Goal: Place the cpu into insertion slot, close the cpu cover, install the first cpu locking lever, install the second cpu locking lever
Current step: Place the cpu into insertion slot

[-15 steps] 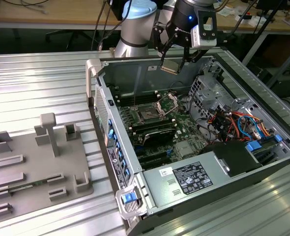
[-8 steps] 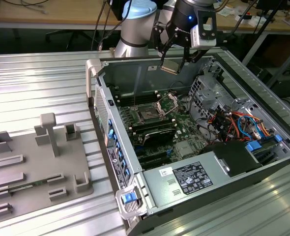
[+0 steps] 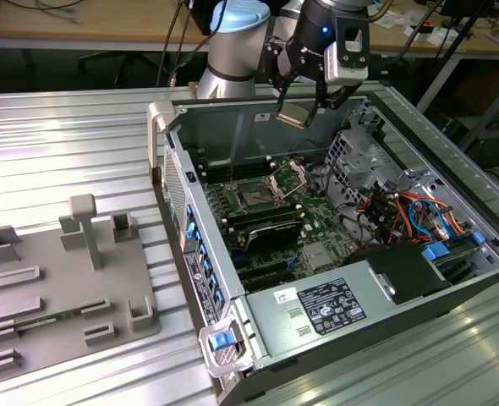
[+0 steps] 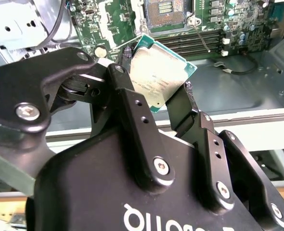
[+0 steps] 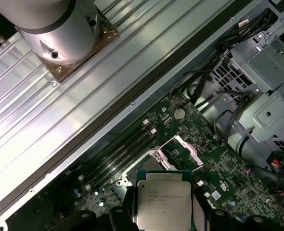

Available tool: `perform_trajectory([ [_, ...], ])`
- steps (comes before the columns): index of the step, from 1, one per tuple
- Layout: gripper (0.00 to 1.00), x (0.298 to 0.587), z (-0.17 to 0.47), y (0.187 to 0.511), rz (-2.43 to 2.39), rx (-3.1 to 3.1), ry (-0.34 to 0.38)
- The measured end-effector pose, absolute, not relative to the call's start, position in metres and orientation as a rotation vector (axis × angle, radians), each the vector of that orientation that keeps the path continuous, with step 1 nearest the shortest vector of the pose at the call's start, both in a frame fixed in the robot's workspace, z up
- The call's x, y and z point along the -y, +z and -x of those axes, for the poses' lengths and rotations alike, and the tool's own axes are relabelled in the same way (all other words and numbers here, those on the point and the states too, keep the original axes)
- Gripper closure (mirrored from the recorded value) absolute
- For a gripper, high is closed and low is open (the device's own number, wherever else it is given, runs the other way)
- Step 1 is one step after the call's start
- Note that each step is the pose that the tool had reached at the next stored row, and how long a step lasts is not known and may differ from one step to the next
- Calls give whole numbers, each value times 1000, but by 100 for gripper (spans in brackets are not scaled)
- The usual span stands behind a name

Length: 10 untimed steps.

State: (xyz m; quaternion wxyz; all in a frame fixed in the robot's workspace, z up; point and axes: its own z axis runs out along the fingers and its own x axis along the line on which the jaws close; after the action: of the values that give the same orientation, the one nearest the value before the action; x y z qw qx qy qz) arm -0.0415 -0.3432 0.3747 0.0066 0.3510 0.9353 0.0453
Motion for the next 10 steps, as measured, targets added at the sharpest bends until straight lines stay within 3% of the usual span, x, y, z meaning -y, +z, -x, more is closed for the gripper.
perform_trajectory([
  [10, 45, 343, 41, 375, -1230, -2868, 140],
])
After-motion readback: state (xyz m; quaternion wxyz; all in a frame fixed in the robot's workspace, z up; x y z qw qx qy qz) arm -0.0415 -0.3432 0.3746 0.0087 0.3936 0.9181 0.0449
